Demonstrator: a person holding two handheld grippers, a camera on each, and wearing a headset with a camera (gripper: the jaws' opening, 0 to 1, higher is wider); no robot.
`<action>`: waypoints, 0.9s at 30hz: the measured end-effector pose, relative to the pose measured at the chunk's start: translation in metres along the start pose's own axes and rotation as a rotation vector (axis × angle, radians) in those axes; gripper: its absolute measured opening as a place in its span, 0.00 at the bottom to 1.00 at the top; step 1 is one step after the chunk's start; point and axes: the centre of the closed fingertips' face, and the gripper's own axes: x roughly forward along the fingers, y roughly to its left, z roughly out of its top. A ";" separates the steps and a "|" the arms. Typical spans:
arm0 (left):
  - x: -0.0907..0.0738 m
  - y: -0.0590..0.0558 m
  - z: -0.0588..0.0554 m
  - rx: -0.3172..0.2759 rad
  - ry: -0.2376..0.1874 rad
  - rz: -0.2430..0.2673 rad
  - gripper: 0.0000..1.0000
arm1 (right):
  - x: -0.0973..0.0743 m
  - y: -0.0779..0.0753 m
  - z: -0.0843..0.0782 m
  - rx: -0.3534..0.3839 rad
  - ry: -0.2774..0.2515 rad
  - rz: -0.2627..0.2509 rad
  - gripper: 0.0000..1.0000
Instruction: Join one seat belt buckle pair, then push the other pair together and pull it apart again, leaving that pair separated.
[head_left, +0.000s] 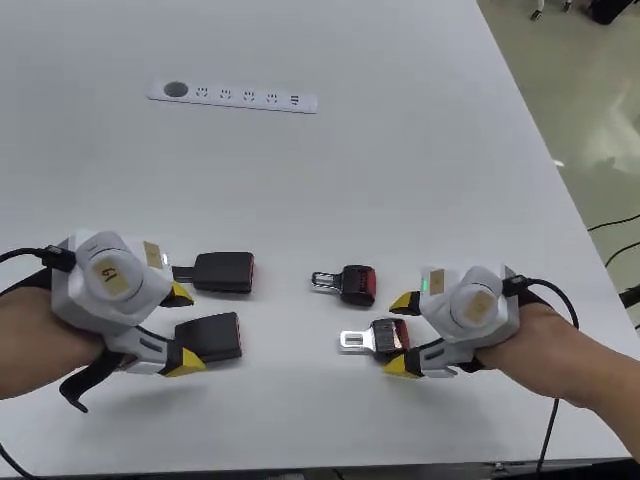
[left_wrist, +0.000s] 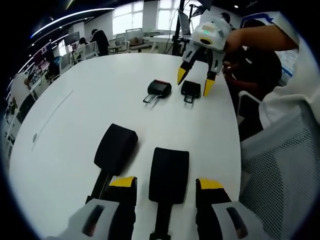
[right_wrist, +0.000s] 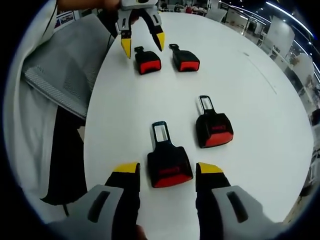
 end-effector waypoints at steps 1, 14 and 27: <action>0.001 -0.002 0.001 0.015 0.004 -0.003 0.46 | 0.001 0.000 0.000 -0.004 0.001 0.003 0.40; 0.012 -0.011 0.003 0.186 0.046 -0.081 0.34 | 0.007 -0.002 0.001 -0.018 0.022 0.025 0.35; 0.022 -0.007 -0.012 0.265 0.144 -0.092 0.35 | 0.007 -0.002 0.000 -0.006 0.038 0.028 0.35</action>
